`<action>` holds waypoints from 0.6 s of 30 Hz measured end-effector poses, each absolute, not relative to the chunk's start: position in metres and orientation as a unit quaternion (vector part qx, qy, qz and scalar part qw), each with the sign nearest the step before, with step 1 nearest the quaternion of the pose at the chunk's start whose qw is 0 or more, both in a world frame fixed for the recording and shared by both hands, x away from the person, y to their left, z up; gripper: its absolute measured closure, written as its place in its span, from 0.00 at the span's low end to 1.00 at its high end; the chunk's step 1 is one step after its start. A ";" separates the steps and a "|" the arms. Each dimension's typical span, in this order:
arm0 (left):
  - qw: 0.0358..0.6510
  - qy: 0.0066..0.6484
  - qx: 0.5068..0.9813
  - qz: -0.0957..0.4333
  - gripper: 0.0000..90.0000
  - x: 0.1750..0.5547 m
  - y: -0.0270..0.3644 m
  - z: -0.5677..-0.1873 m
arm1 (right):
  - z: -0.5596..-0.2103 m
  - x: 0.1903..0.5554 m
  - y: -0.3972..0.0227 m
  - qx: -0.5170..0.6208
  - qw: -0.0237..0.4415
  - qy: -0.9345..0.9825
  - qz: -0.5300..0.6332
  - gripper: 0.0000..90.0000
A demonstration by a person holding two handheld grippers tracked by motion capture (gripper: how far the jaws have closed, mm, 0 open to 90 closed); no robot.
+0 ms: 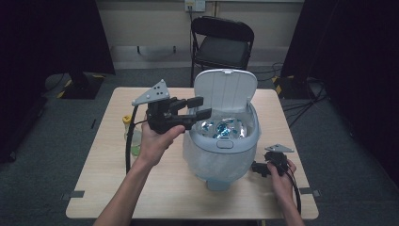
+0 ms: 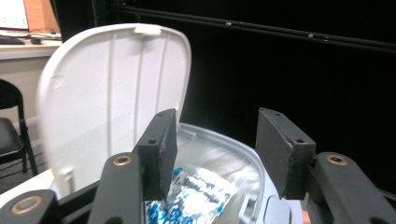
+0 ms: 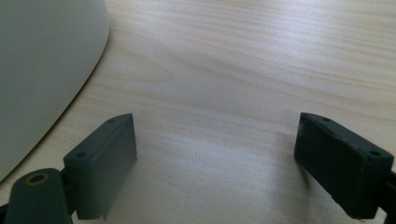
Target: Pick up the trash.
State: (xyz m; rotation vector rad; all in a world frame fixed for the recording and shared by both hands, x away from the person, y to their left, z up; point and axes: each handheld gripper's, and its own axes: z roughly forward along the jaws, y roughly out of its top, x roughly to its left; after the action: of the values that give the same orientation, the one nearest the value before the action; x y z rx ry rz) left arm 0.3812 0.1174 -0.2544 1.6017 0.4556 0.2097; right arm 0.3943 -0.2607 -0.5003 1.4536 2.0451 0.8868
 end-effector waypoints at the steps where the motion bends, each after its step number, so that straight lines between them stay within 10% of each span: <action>1: 0.665 0.203 0.712 0.096 0.51 0.382 0.121 -0.255 | -0.500 0.394 -0.261 0.531 0.238 0.746 0.324 0.13; 18: 0.650 0.235 0.711 0.129 0.46 0.376 0.150 -0.268 | -0.500 0.394 -0.261 0.531 0.238 0.746 0.323 0.13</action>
State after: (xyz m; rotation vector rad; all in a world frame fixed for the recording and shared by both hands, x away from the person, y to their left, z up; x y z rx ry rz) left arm 0.3760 0.1497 -0.2679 1.6145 0.5336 0.2934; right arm 0.3945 -0.2607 -0.5002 1.4549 2.0452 0.8860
